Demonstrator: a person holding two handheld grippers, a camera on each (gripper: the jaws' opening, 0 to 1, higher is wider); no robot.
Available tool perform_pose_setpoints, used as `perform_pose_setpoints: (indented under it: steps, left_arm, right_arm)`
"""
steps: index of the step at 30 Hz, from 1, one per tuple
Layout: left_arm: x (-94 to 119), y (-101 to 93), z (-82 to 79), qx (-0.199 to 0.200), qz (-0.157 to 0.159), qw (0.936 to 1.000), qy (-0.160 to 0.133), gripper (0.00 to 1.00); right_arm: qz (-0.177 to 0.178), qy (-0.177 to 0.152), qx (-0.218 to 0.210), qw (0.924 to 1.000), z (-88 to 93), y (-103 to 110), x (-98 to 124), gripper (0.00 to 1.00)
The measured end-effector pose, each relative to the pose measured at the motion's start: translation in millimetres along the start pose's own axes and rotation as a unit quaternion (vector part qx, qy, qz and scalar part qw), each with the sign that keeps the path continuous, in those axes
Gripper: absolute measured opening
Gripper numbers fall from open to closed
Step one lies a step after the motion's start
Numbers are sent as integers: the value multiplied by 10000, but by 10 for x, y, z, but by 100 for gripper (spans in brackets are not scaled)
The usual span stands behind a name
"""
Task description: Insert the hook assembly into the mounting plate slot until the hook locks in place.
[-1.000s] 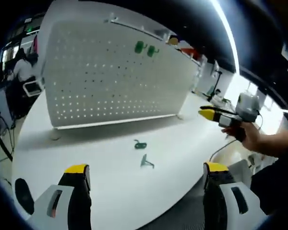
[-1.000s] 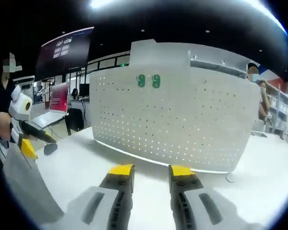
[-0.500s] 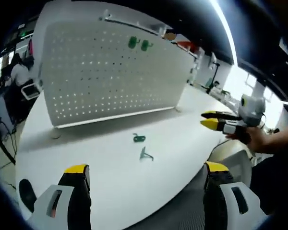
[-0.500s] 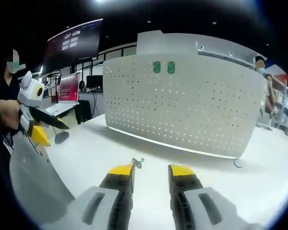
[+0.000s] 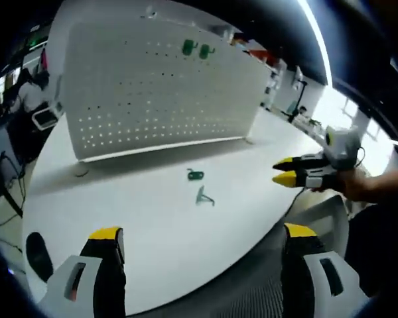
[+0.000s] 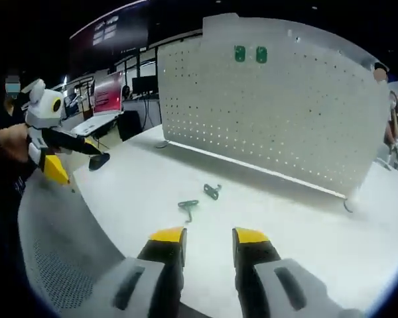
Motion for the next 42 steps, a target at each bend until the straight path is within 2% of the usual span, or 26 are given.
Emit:
perform_pose_setpoints:
  steps: [1, 5, 9, 16, 19, 27, 30, 34, 38, 42]
  left_arm:
    - [-10, 13, 29, 36, 10, 10000, 72, 100]
    - [-36, 63, 71, 28, -32, 9999, 136, 100]
    - [-78, 111, 97, 76, -45, 9998, 183, 100]
    - [-115, 129, 111, 62, -32, 9996, 287, 100]
    - [-133, 150, 111, 89, -46, 9995, 307, 99]
    - [-160, 182, 115, 128, -19, 9993, 359, 98]
    - [-169, 189, 122, 150, -19, 9991, 397, 98]
    - [-177, 194, 115, 179, -14, 9991, 397, 98]
    - [-205, 213, 159, -81, -130, 9985, 526, 98]
    - [-211, 173, 129, 28, -58, 9988, 480, 98]
  right_arm:
    - [-168, 197, -3, 9997, 55, 33, -62, 25]
    - [-498, 414, 6, 9979, 121, 97, -238, 23]
    - [-648, 569, 61, 9963, 161, 133, -429, 22]
    - [-814, 645, 27, 9946, 147, 165, -748, 20]
    - [-957, 900, 62, 9913, 215, 179, -937, 15]
    - [-909, 984, -15, 9910, 181, 91, -1281, 14]
    - [-902, 1132, 71, 9894, 209, 67, -1364, 13]
    - [-849, 1180, 123, 9893, 218, 11, -1417, 12]
    - [-815, 1235, 80, 9890, 252, -37, -1443, 10]
    - [-790, 1193, 63, 9897, 230, -60, -1440, 9]
Point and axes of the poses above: the point that each gripper's makers call its tool centre point, and the gripper's own axes: x roughly backward along the fingers, y roughly to its left, z roughly out of its underside, the point moved 1 cm from there along x, roughly backward along the fingers, and after that the axes turned 9 degrees about -z, right-handed, at the moved point
